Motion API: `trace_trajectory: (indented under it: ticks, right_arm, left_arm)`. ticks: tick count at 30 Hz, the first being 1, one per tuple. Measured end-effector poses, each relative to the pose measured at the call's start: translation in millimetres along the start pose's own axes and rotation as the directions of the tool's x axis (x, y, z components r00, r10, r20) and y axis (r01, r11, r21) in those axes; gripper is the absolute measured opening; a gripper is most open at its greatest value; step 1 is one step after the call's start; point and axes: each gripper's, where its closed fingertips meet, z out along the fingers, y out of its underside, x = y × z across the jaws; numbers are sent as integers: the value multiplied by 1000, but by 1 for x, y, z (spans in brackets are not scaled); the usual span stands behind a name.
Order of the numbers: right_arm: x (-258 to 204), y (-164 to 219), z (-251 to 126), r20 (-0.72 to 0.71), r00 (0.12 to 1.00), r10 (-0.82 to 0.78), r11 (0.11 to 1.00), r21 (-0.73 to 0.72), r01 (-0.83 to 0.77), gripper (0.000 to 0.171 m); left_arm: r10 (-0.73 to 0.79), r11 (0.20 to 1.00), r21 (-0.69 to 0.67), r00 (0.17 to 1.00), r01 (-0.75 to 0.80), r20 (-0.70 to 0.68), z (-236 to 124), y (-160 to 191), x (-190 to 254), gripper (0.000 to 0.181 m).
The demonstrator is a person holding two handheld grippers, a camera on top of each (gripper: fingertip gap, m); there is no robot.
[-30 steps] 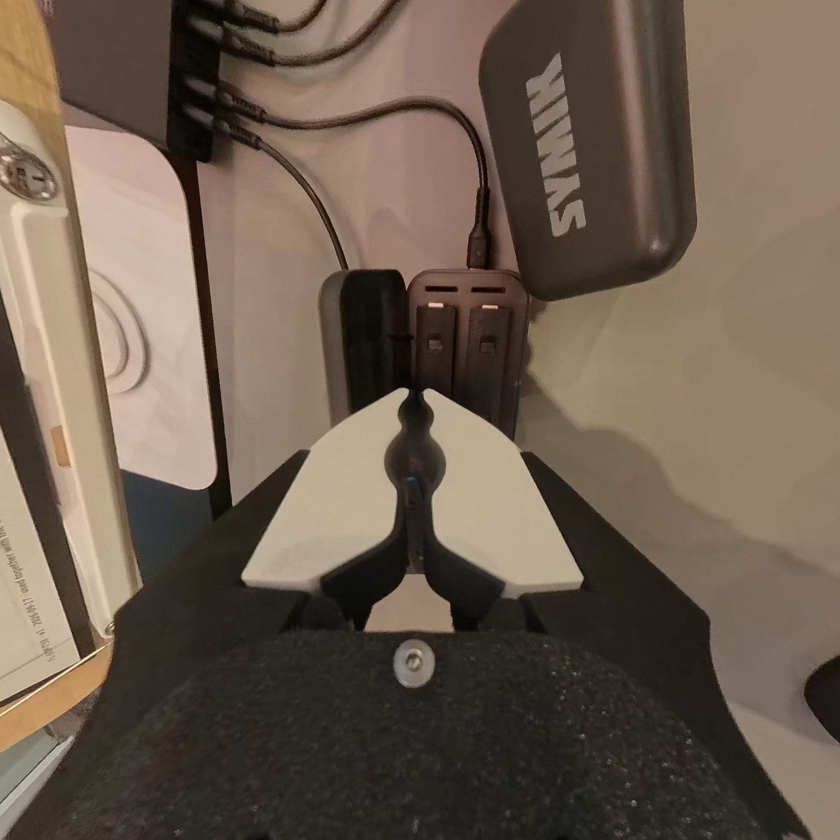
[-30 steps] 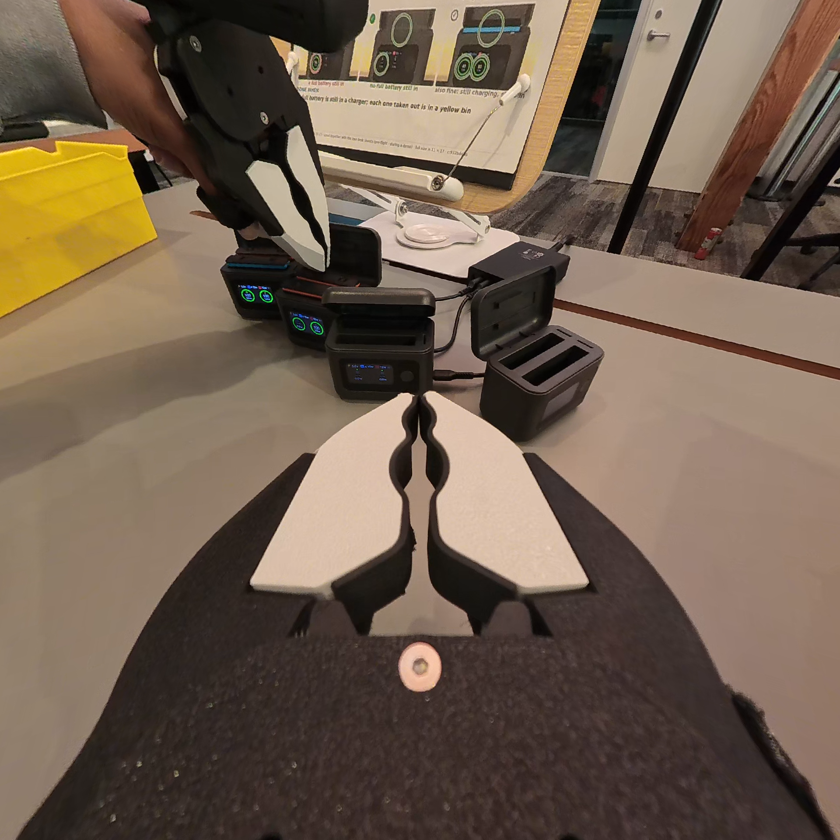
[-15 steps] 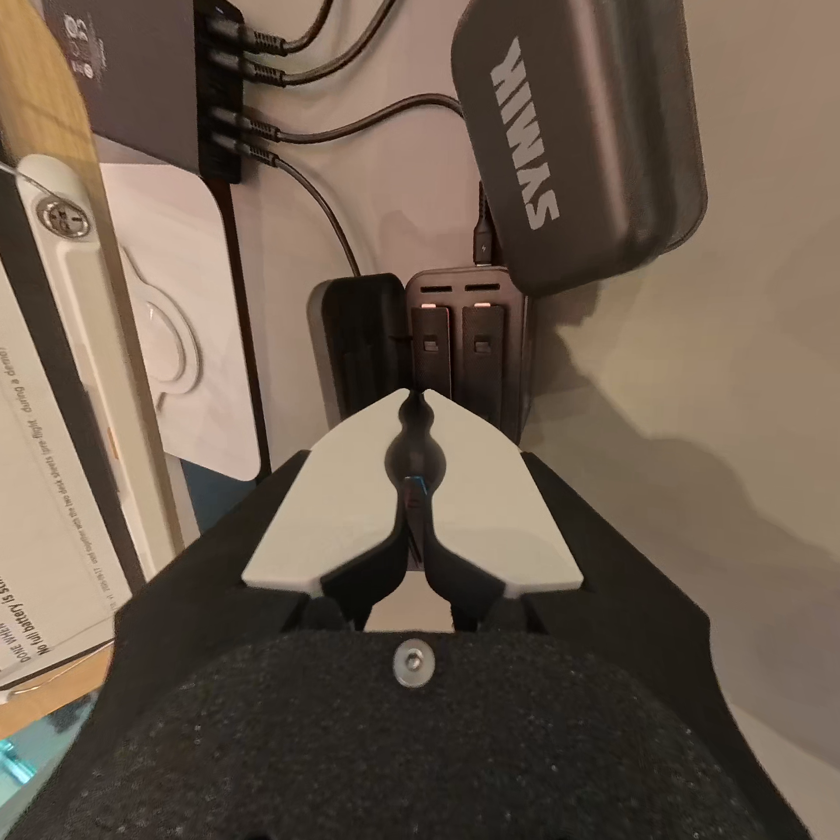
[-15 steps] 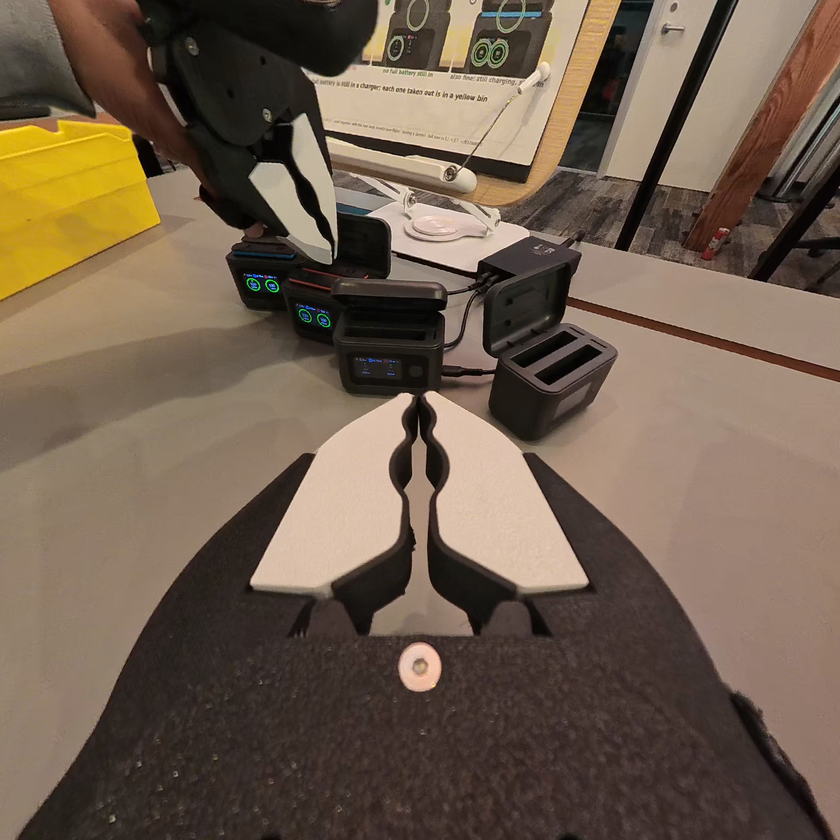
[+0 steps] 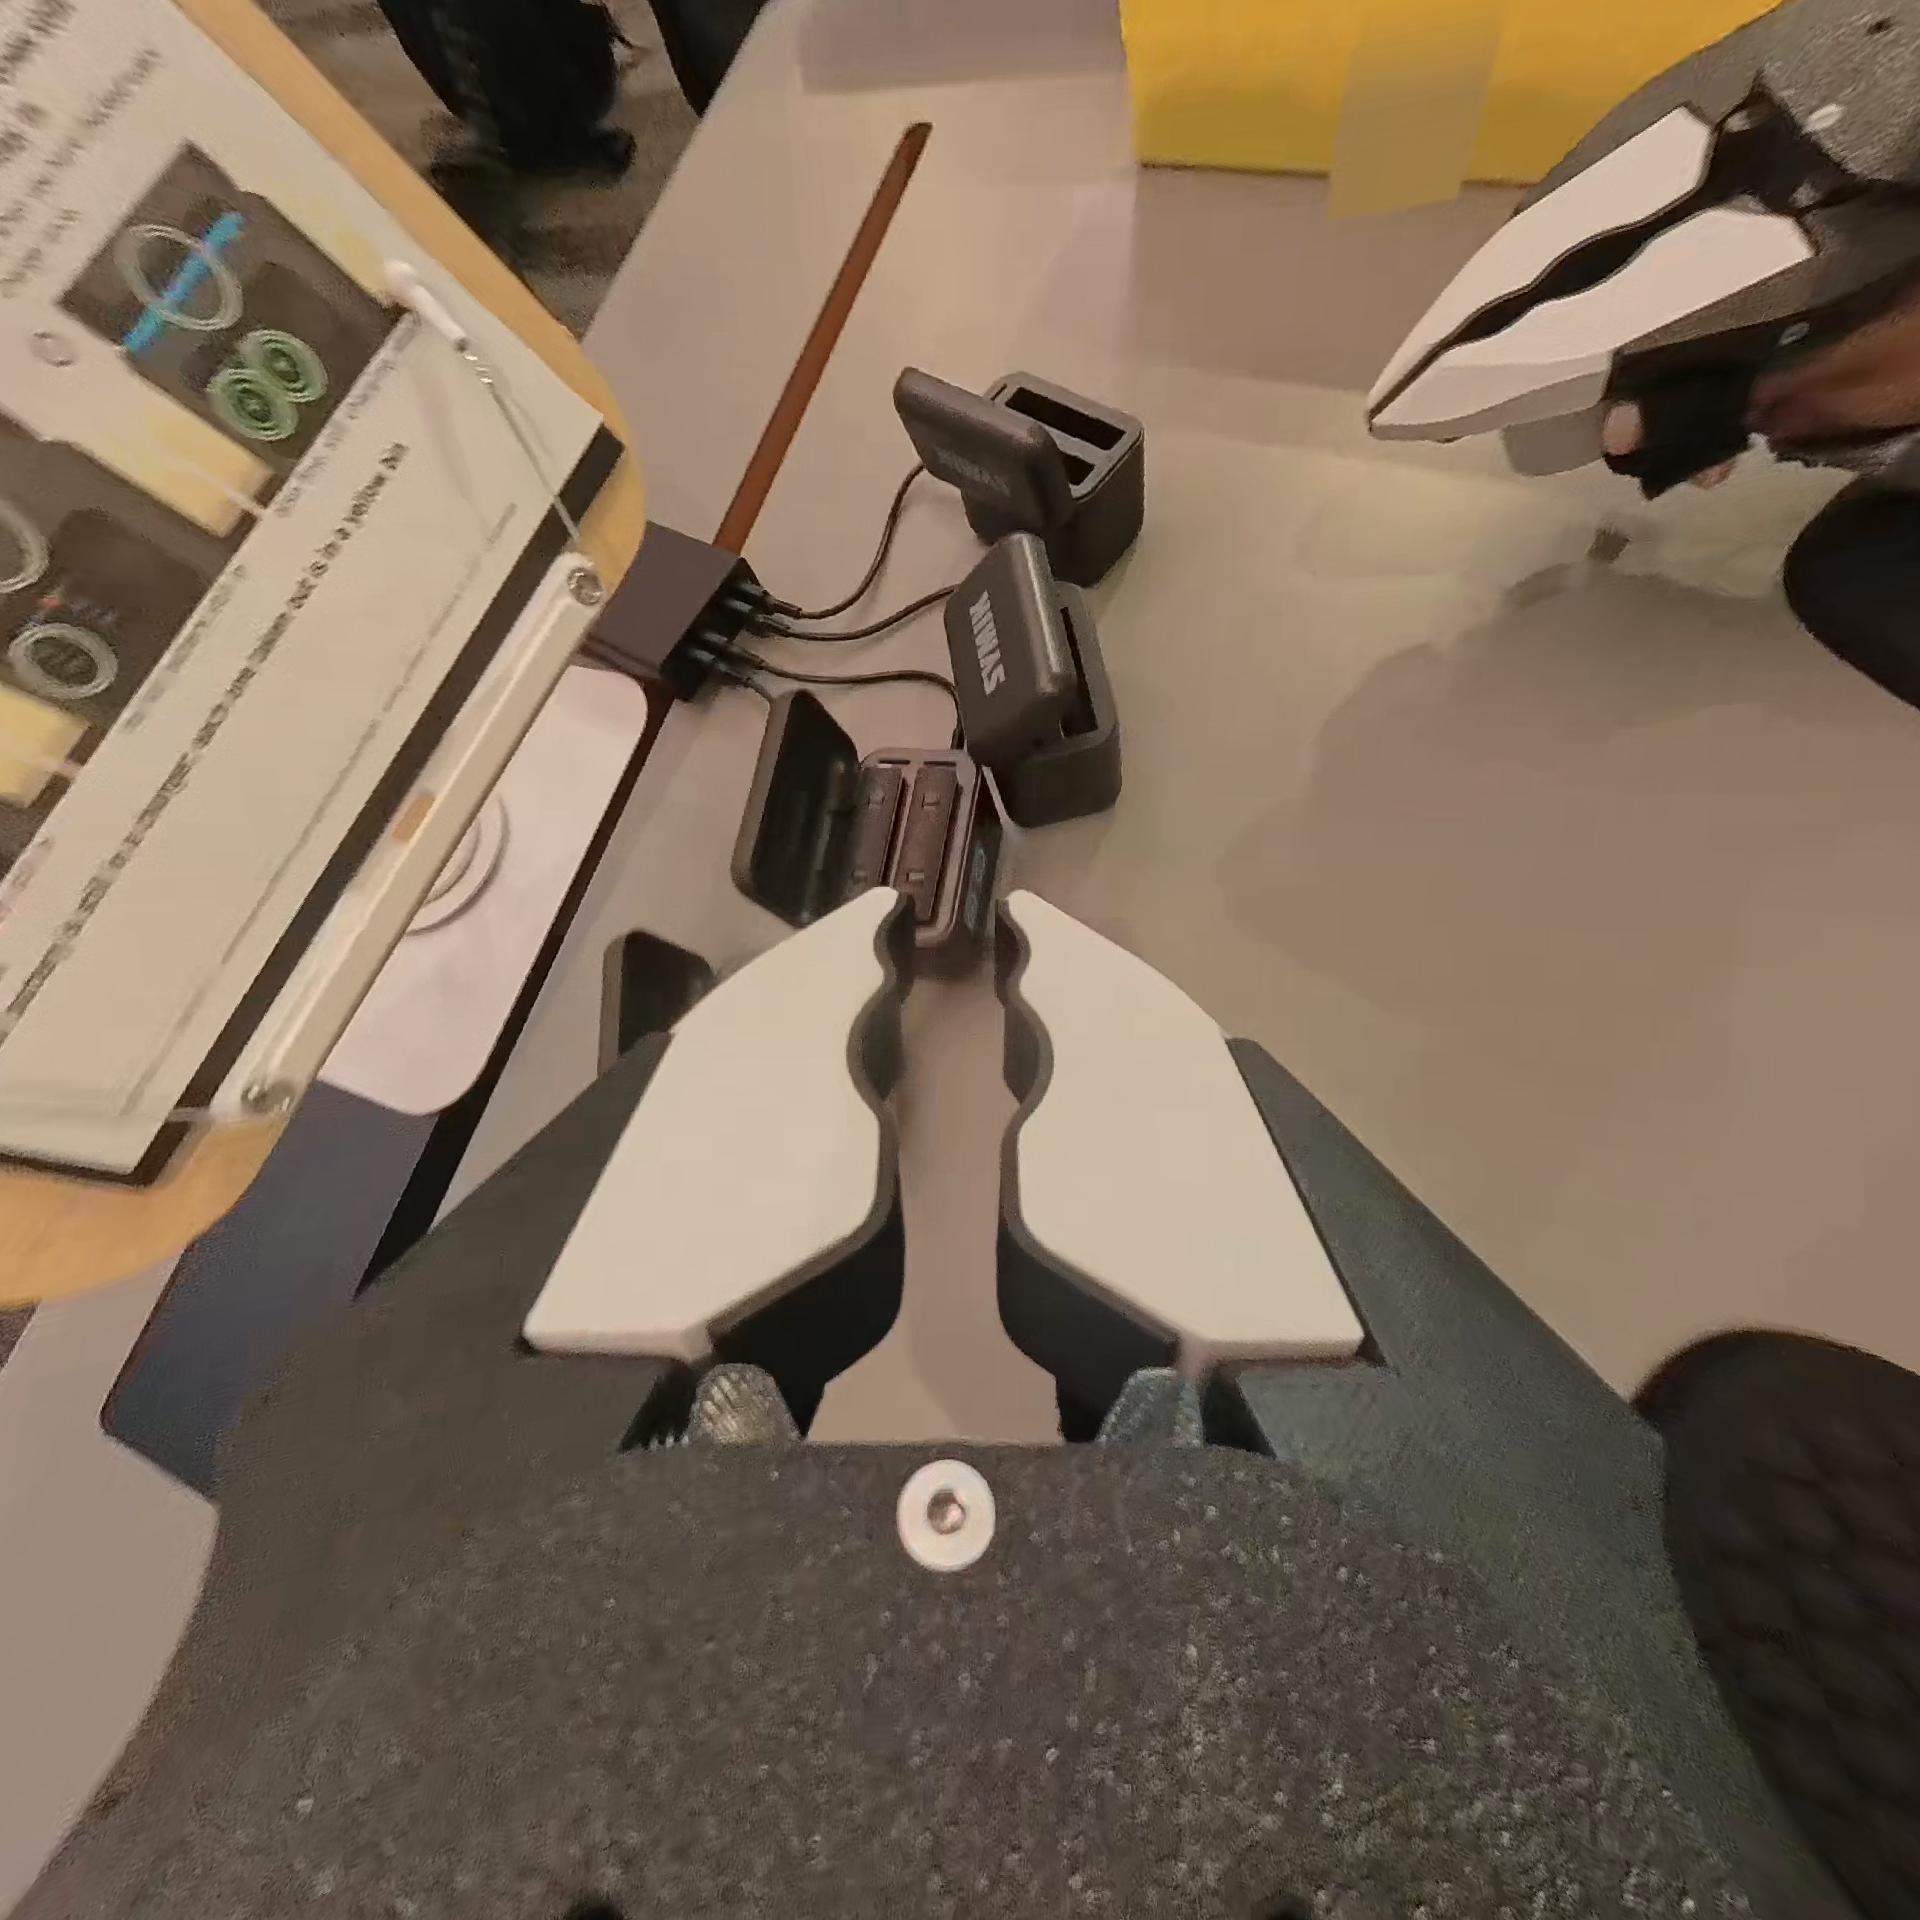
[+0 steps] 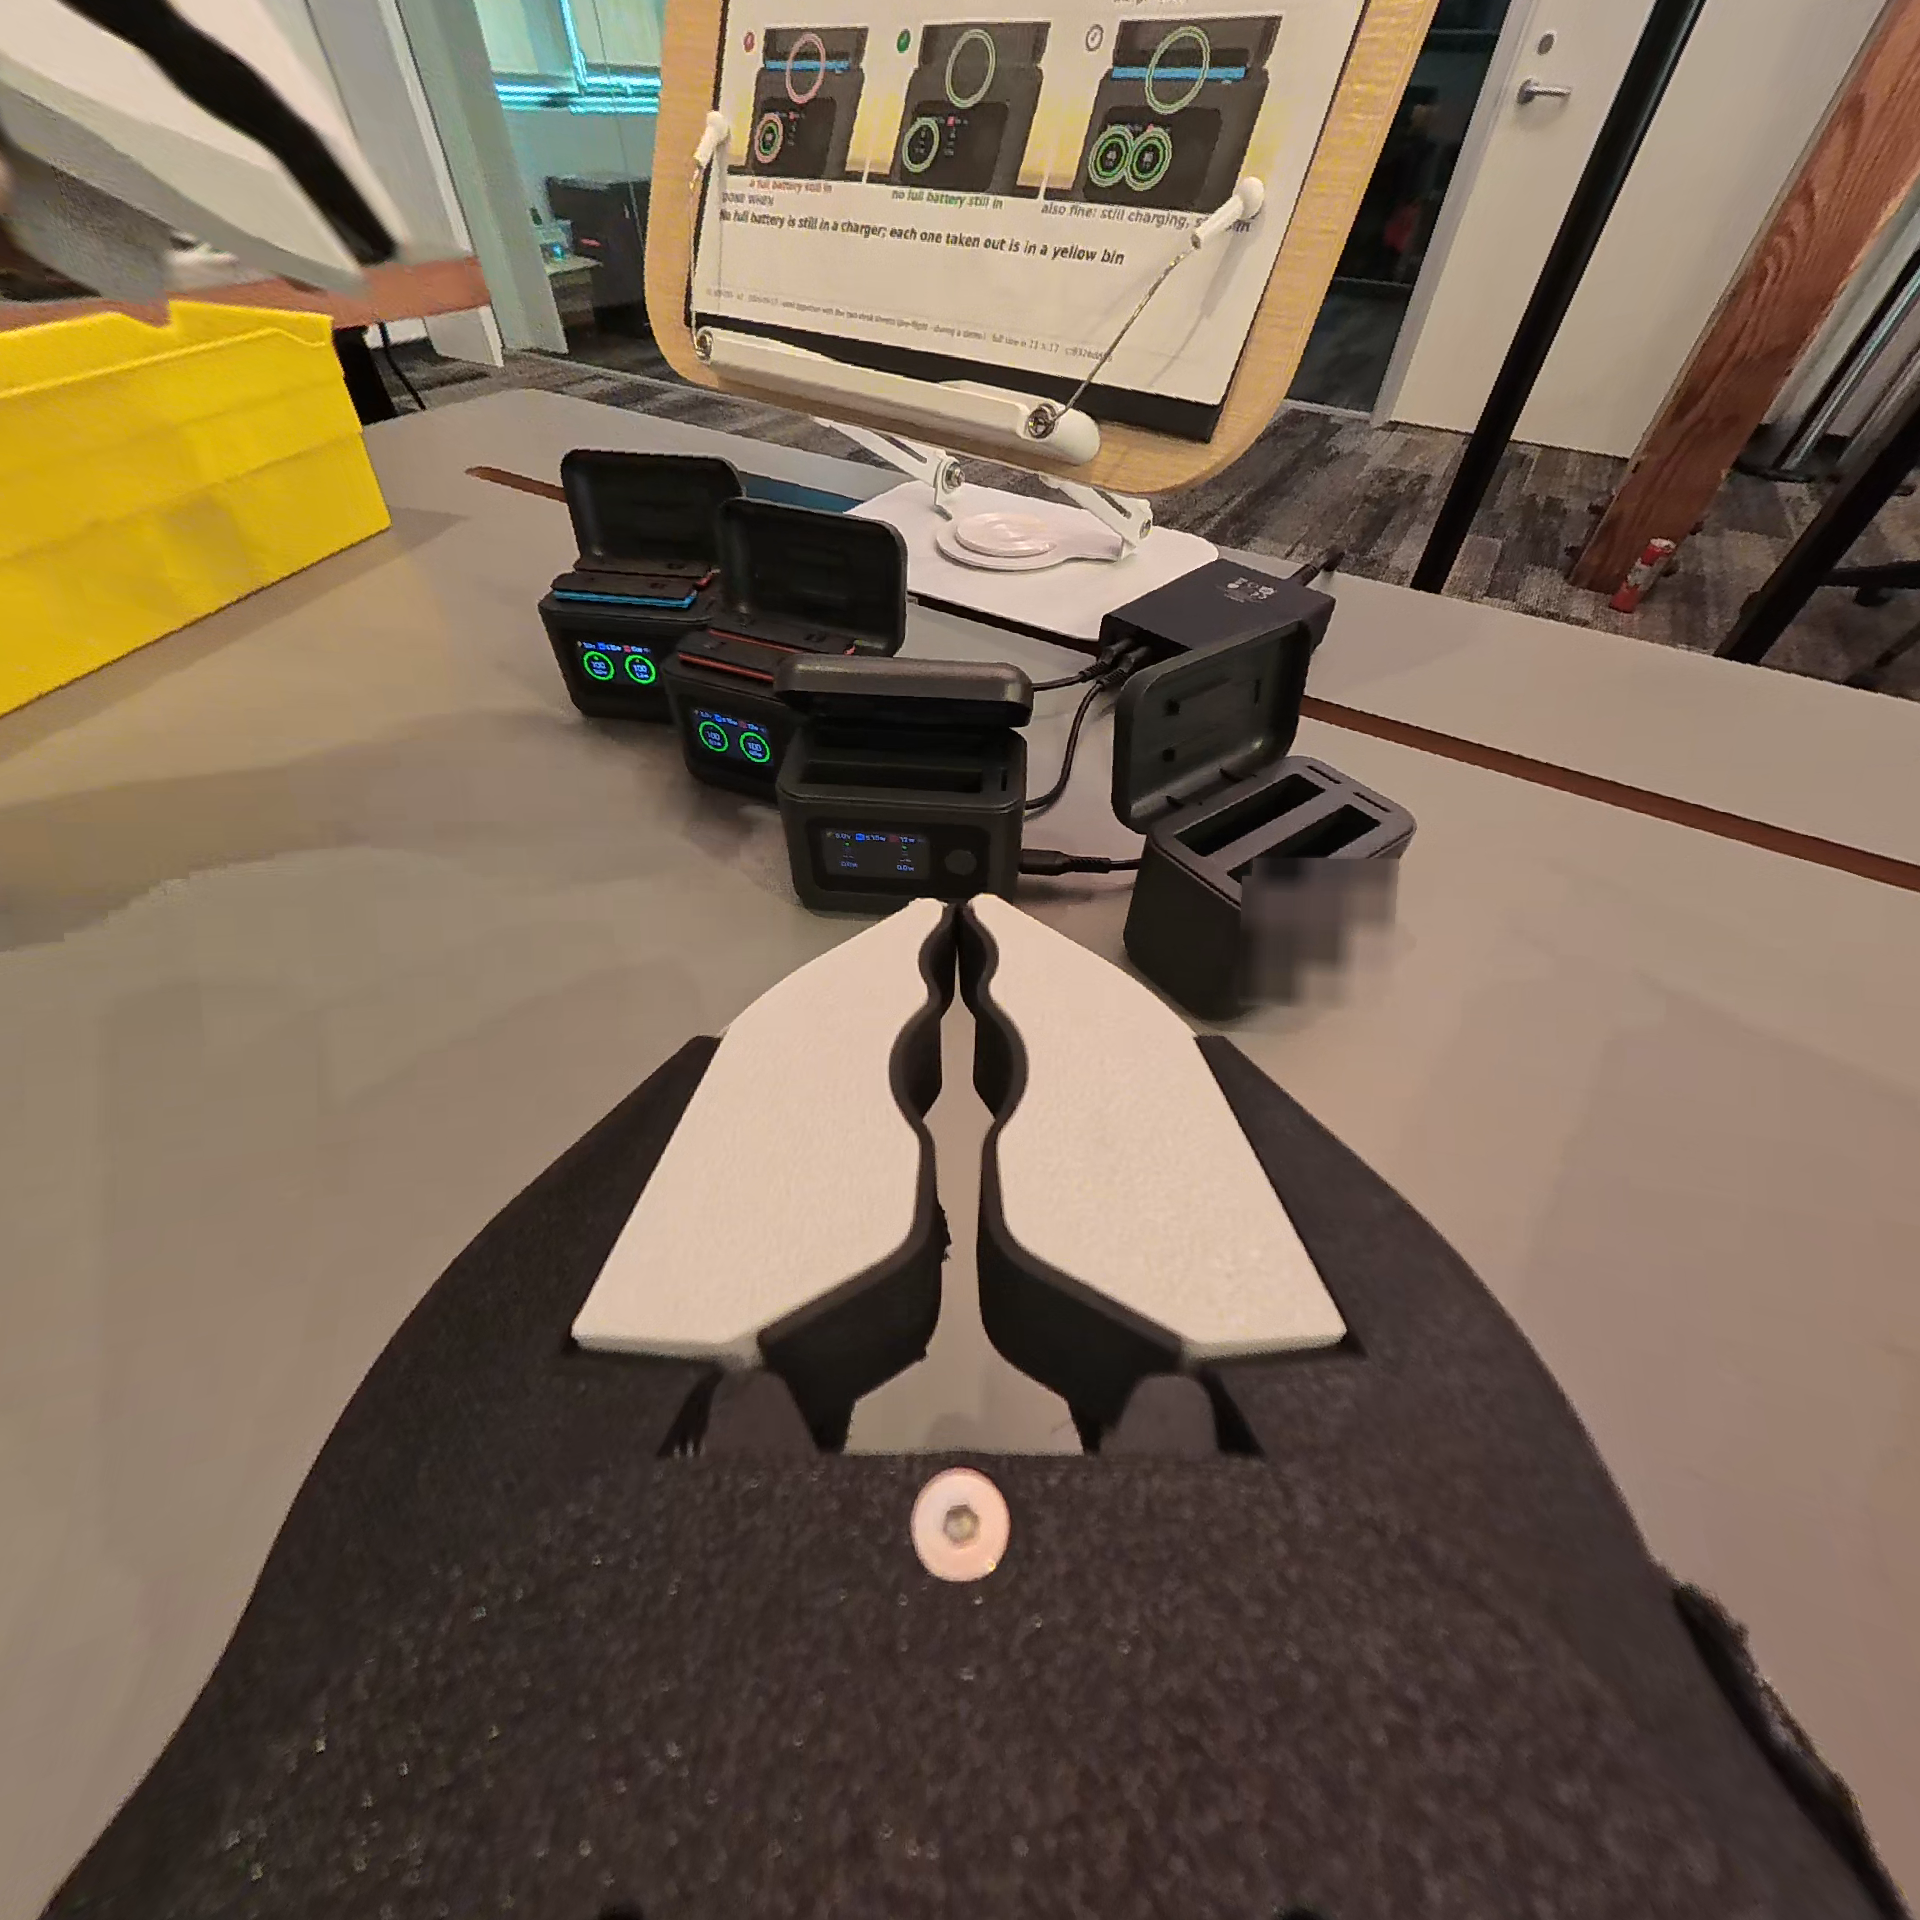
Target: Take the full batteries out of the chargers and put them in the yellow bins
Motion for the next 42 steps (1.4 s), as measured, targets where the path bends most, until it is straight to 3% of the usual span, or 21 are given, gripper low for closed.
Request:
trace_trajectory:
  ticks: [7, 13, 18, 22, 27, 33, 42]
  right_arm:
    - [-10, 3, 2, 28, 1000, -12, 1000, -13, 13, 0]
    - [-19, 5, 5, 55, 998, -31, 999, -24, 32, 0]
    - [-26, 7, 6, 78, 996, -45, 998, -29, 47, 0]
    - [-33, 10, 9, 106, 992, -67, 997, -33, 71, 0]
    - [-39, 13, 11, 137, 987, -85, 996, -29, 90, 0]
    - [-39, 18, 13, 152, 986, -62, 997, -45, 70, 0]
    - [-39, 25, 16, 182, 983, -17, 997, -74, 31, 0]
  left_arm:
    - [-47, 999, -12, 991, 49, 128, -87, 44, -7, 33]
    - [-39, 964, -243, 960, 110, 279, -172, 112, -43, 42]
    - [-21, 844, -491, 929, 214, 370, -216, 183, -73, 40]
    - [11, 750, -625, 941, 216, 338, -216, 225, -81, 43]
    - [50, 660, -742, 979, 115, 196, -186, 255, -82, 50]
    - [105, 531, -847, 992, 7, 74, -157, 276, -97, 54]
    - [46, 358, -930, 996, -85, -73, -143, 292, -113, 61]
